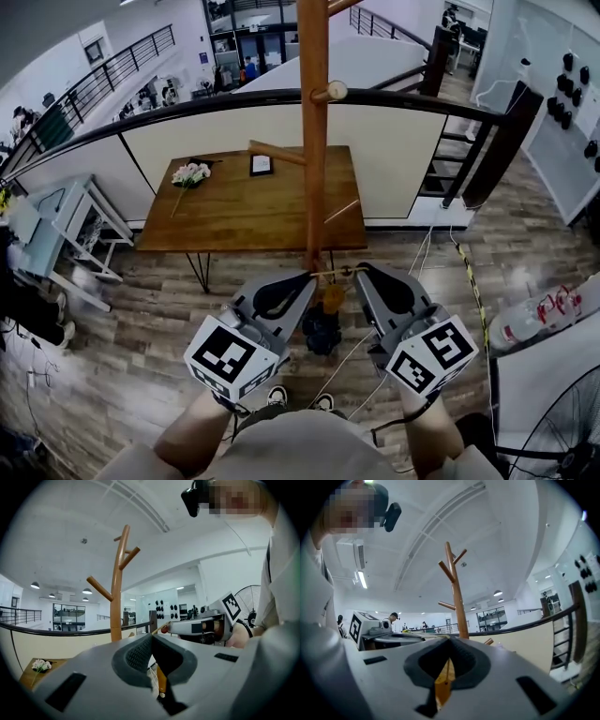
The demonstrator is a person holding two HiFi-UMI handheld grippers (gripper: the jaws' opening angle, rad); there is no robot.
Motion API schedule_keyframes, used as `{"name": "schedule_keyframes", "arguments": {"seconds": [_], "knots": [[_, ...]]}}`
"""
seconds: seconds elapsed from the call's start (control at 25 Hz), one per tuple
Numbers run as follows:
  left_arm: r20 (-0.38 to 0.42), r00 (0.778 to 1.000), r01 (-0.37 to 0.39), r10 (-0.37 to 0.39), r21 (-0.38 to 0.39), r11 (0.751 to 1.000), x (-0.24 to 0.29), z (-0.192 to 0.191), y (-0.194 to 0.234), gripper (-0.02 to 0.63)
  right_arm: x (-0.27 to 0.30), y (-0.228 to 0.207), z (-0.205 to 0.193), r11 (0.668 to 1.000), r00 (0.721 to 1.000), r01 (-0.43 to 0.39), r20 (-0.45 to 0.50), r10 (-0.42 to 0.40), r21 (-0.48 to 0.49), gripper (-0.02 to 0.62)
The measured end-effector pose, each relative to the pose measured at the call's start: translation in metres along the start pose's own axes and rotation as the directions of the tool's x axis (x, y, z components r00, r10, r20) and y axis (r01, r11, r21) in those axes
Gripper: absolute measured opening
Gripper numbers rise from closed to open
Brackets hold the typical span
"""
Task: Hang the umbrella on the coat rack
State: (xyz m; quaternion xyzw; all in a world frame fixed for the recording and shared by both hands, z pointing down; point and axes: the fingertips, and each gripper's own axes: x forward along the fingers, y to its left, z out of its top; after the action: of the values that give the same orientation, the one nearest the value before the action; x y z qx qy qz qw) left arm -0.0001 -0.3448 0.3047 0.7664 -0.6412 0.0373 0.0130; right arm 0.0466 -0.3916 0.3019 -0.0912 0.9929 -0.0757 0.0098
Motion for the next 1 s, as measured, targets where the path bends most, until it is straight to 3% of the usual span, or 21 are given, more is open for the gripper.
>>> {"name": "schedule_keyframes", "arguments": {"seconds": [0.44, 1.0], "knots": [[-0.071, 0.997, 0.000, -0.006, -0.093, 0.996, 0.024, -0.056, 0.030, 0.002, 0.033, -0.029, -0.054, 0.996, 0.996, 0.047, -0.078, -0.042, 0.070, 0.009], [-0.177, 0.984, 0.006, -0.032, -0.149, 0.989, 0.060, -0.153, 0.064, 0.002, 0.075, -0.074, -0.148, 0.985, 0.982, 0.070, -0.185, -0.040, 0.158, 0.005]]}}
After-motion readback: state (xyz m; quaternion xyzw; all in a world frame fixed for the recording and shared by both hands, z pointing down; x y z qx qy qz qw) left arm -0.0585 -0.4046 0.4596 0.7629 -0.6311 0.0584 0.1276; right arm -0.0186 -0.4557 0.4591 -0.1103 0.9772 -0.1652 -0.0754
